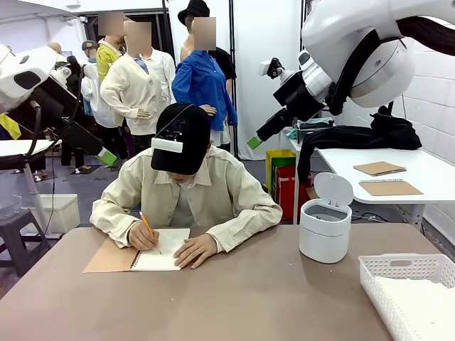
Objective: Sort the paper based on its condition.
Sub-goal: If a person hands you a paper, place it in the Organizing basket , and if it's crumpled, put it in the Trash can.
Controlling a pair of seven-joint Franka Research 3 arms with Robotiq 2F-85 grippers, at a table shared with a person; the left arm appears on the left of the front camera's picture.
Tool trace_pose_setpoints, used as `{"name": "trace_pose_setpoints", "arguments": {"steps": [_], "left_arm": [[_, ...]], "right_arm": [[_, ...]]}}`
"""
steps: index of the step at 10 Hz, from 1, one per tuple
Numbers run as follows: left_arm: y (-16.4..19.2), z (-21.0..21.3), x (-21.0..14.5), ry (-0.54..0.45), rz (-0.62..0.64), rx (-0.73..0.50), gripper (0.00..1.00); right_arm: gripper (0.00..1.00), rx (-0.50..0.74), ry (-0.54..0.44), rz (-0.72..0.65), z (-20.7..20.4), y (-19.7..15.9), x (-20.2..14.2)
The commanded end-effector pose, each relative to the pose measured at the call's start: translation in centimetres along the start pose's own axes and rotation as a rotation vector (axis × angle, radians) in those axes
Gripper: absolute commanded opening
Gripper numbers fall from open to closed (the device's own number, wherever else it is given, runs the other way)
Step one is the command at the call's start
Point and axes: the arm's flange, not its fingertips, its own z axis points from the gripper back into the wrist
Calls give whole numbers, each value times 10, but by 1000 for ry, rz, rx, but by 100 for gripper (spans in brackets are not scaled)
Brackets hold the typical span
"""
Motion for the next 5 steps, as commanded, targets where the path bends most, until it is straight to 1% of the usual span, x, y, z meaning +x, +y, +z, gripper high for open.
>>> {"name": "trace_pose_setpoints", "arguments": {"steps": [1,5], "left_arm": [[1,0,-1,-2,6,-5,100],[1,0,-1,-2,6,-5,100]], "right_arm": [[100,6,-9,-1,0,0,0],[100,6,-9,-1,0,0,0]]}}
